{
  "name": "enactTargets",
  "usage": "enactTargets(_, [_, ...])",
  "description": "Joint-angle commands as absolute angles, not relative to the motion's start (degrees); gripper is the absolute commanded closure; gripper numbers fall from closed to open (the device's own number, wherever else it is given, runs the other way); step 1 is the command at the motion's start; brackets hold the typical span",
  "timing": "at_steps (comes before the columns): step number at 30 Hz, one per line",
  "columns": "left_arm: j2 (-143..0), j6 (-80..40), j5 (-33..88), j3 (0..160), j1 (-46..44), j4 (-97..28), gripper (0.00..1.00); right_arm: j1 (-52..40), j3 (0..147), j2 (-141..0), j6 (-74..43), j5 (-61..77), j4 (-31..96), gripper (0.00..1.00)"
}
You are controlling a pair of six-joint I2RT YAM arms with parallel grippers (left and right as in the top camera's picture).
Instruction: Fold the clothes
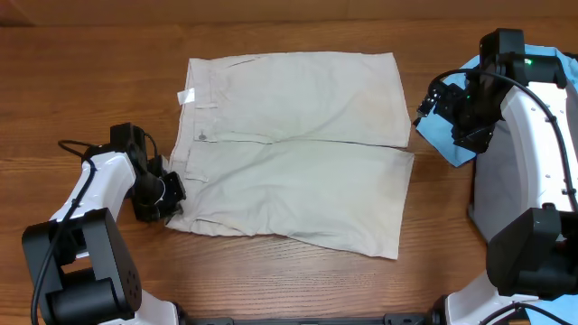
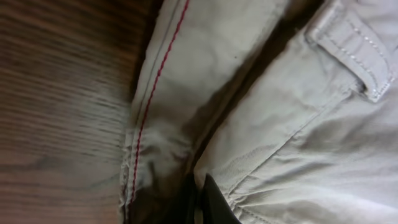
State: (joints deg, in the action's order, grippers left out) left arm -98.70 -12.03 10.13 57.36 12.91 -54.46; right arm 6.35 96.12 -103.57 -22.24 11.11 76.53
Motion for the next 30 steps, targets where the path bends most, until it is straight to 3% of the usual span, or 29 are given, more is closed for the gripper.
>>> enactTargets(1, [-97.82,-15.05,7.03,56.99,13.43,-54.52,0.96,6.50,97.47,-102.89,-22.11,10.52,76.40,0.00])
enactTargets(15, [-97.82,-14.98,7.57,52.36,13.45,-49.74,0.92,6.50,97.47,-102.89,-22.11,10.52,76.38,0.00])
enactTargets(20, [-97.78,-12.12,11.88,58.61,13.45,-55.31,0.81,6.50,97.47,-102.89,-22.11,9.52,75.59,0.00])
enactTargets(25, [-97.36,-11.68,14.85,66.35,13.37,-61.34,0.56,6.50,97.47,-102.89,-22.52,8.32,72.23,0.00])
enactTargets(28, [-97.36,-11.57,14.87,69.21,13.37,-63.22,0.19,6.50,97.49,-102.89,-20.71,12.23,75.64,0.00])
enactTargets(29, [-97.36,-11.60,14.85,70.08,13.37,-63.96,0.06,6.52,97.49,-102.89,-18.13,13.15,77.91,0.10])
enactTargets(30, [-97.36,-11.60,14.87,70.85,13.37,-64.60,0.00,6.52,97.49,-102.87,-17.93,12.84,79.53,0.32])
